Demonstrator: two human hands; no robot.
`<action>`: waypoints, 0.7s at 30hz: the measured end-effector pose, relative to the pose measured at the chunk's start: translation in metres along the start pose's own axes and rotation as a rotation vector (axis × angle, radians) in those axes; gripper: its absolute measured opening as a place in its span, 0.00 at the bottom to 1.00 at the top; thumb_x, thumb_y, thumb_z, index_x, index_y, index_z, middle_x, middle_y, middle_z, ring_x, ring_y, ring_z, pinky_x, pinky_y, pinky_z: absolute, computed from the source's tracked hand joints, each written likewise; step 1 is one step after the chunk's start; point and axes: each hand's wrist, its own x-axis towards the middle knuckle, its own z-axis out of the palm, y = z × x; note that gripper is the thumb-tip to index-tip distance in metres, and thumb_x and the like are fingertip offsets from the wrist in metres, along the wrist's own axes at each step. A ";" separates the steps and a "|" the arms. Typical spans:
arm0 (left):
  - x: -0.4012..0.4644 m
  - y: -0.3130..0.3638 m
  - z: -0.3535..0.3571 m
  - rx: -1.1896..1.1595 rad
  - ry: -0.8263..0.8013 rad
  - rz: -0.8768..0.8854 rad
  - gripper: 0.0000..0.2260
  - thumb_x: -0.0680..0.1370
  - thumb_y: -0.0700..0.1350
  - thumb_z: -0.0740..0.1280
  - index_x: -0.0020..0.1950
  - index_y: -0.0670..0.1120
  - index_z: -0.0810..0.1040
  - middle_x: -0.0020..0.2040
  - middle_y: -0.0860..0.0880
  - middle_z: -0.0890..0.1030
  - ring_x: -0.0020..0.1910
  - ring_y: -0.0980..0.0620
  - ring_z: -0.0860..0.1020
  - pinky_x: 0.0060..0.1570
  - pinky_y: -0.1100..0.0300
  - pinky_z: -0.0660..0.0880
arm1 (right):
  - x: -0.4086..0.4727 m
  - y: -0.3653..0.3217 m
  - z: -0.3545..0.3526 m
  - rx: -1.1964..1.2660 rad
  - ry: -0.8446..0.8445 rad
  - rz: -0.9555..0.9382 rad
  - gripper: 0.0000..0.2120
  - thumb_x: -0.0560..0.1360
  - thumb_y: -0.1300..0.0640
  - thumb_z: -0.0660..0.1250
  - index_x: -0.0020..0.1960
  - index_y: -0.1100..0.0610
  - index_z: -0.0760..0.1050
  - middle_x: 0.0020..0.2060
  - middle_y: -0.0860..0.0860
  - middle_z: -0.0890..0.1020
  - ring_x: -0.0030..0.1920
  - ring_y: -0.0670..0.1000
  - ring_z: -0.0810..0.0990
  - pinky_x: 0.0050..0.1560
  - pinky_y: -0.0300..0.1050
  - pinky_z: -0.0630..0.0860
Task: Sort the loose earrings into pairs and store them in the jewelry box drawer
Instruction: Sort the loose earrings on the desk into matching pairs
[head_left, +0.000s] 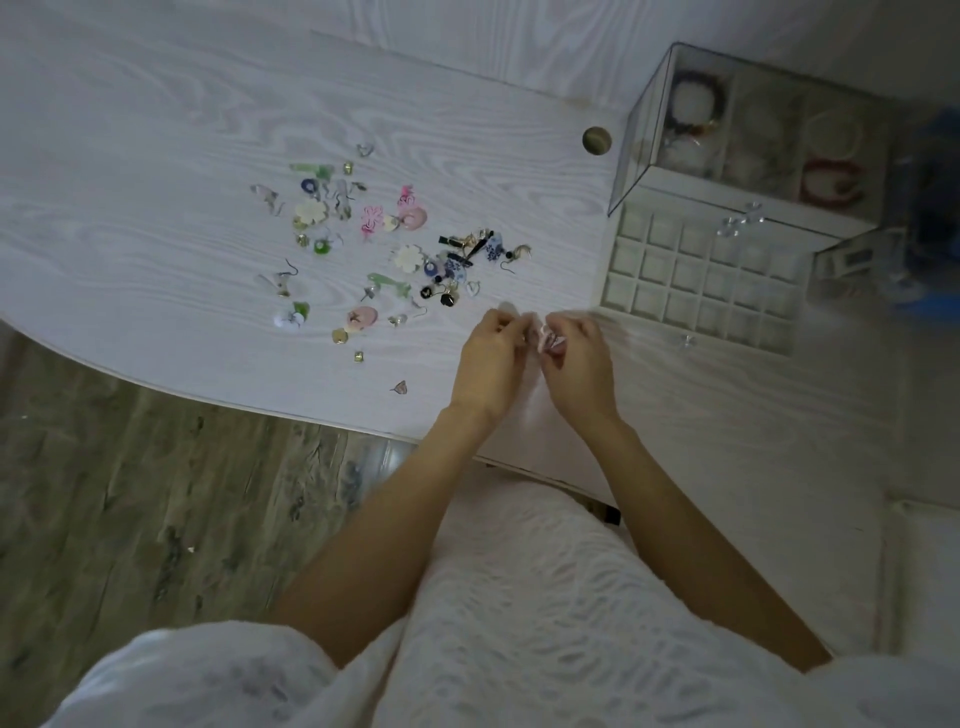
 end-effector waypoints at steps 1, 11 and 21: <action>0.001 0.002 0.001 0.001 -0.008 -0.007 0.15 0.77 0.38 0.61 0.64 0.43 0.74 0.59 0.43 0.74 0.52 0.47 0.75 0.50 0.69 0.65 | 0.001 -0.001 -0.001 -0.015 0.004 -0.012 0.13 0.73 0.68 0.64 0.57 0.62 0.75 0.55 0.58 0.74 0.51 0.55 0.76 0.51 0.43 0.72; 0.003 0.005 -0.003 0.002 -0.023 0.002 0.20 0.76 0.40 0.65 0.68 0.42 0.70 0.60 0.39 0.73 0.50 0.42 0.77 0.50 0.56 0.71 | 0.002 -0.001 -0.005 -0.193 -0.045 -0.081 0.23 0.71 0.71 0.61 0.66 0.65 0.68 0.60 0.62 0.72 0.60 0.60 0.72 0.58 0.50 0.72; -0.008 -0.016 -0.109 -0.033 0.124 -0.090 0.13 0.78 0.45 0.63 0.62 0.47 0.75 0.51 0.52 0.81 0.45 0.57 0.77 0.48 0.61 0.74 | 0.031 -0.073 -0.053 -0.309 -0.205 -0.368 0.15 0.78 0.60 0.61 0.65 0.57 0.71 0.60 0.55 0.75 0.58 0.54 0.75 0.57 0.49 0.73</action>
